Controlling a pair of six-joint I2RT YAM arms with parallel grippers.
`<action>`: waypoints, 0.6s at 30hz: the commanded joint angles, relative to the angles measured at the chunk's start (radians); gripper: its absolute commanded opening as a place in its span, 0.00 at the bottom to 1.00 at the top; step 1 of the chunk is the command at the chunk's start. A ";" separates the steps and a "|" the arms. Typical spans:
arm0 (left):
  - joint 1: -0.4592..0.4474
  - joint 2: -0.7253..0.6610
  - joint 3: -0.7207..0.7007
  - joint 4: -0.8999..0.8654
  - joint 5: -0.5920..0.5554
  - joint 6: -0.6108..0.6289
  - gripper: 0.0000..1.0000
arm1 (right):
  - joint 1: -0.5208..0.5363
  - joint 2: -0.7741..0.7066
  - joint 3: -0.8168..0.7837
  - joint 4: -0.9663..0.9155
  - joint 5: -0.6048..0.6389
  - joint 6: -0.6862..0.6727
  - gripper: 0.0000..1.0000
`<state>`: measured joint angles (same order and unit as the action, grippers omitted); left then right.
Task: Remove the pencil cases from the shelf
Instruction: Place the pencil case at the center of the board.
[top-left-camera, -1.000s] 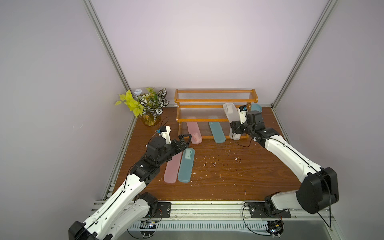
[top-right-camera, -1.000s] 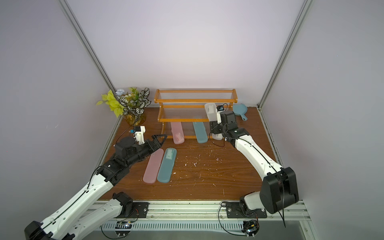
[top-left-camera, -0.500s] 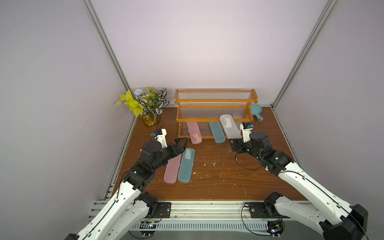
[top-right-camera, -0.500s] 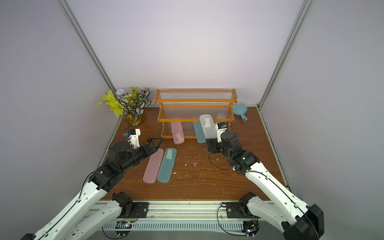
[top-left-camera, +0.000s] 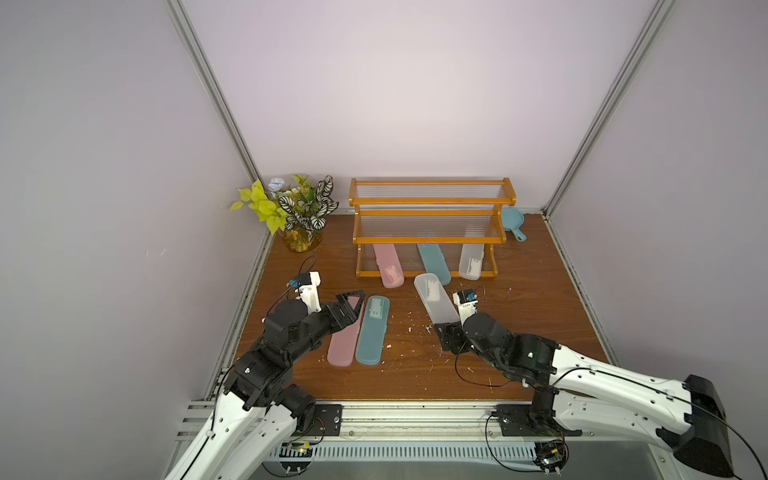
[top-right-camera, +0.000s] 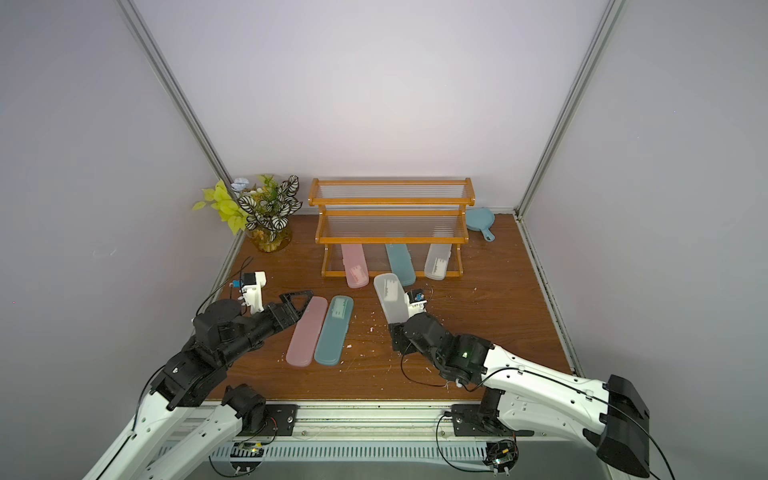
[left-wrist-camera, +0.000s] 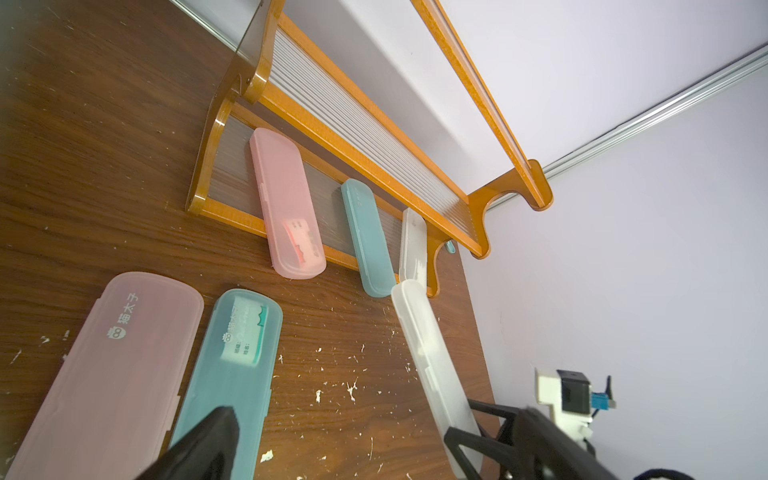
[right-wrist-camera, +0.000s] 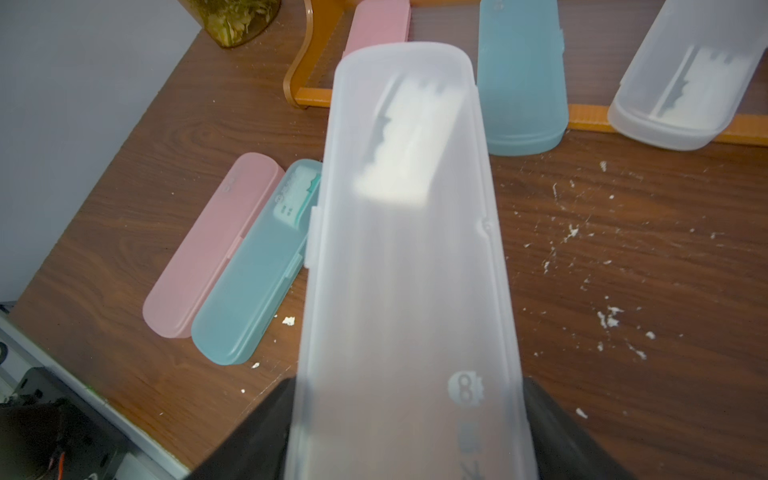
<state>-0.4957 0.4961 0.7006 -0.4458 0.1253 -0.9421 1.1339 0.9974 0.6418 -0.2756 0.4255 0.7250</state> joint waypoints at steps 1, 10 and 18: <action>0.011 -0.023 0.007 -0.054 -0.016 0.016 0.98 | 0.061 0.051 -0.005 0.118 0.122 0.098 0.69; 0.010 -0.021 0.010 -0.066 -0.012 0.029 0.98 | 0.169 0.232 -0.028 0.250 0.212 0.139 0.68; 0.010 -0.011 0.008 -0.069 -0.008 0.036 0.98 | 0.193 0.349 -0.028 0.307 0.195 0.142 0.68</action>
<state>-0.4957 0.4808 0.7006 -0.4988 0.1249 -0.9276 1.3174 1.3334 0.6113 -0.0326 0.5793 0.8532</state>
